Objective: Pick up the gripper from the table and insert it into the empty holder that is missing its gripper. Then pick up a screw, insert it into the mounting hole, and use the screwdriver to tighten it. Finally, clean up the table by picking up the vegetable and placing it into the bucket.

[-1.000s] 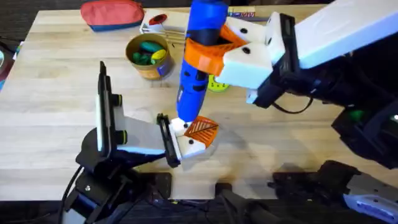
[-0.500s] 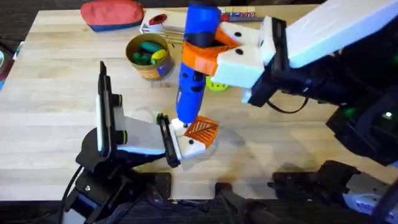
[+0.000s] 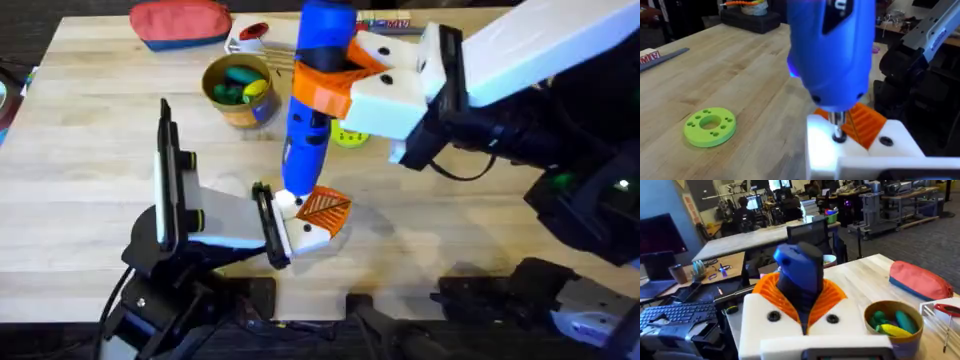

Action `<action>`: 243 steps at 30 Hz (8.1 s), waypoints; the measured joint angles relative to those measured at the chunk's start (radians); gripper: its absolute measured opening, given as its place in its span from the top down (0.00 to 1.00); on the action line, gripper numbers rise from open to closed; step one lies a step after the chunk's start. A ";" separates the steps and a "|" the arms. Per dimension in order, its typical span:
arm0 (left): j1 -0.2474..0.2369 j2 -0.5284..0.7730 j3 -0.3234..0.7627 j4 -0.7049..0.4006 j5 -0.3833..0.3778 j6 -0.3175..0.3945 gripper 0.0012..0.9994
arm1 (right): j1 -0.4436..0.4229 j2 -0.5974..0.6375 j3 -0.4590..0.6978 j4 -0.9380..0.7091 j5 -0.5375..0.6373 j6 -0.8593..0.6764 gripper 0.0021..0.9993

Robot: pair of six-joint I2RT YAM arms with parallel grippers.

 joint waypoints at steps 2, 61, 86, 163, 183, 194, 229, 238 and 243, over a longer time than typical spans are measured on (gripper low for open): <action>0.000 0.000 0.000 0.000 0.000 0.000 1.00 | 0.000 0.000 0.000 -0.008 0.000 0.000 0.99; 0.000 0.000 0.000 0.000 -0.003 0.000 1.00 | -0.002 0.001 0.000 -0.081 -0.021 -0.011 0.99; 0.000 0.000 0.000 0.000 -0.004 0.000 1.00 | -0.002 -0.050 0.000 -0.024 -0.028 -0.020 1.00; 0.000 0.000 0.000 0.000 -0.004 0.000 1.00 | -0.466 0.222 0.000 -0.008 0.270 -0.723 1.00; 0.000 0.000 0.000 0.000 -0.004 0.000 1.00 | -0.491 0.730 0.001 -0.072 0.573 -1.620 0.91; 0.000 0.000 0.000 0.000 -0.004 0.002 0.70 | -0.480 0.693 0.060 -0.239 0.605 -1.470 0.01; 0.000 0.301 0.612 -0.835 -0.679 -0.221 0.01 | -0.468 0.225 0.009 -0.398 0.524 0.058 0.01; 0.000 0.738 0.699 -0.949 -0.805 -0.236 0.01 | -0.468 0.225 0.009 -0.400 0.524 0.111 0.01; 0.000 0.838 0.698 -0.995 -0.826 -0.304 0.01 | -0.468 0.226 0.009 -0.404 0.521 0.143 0.01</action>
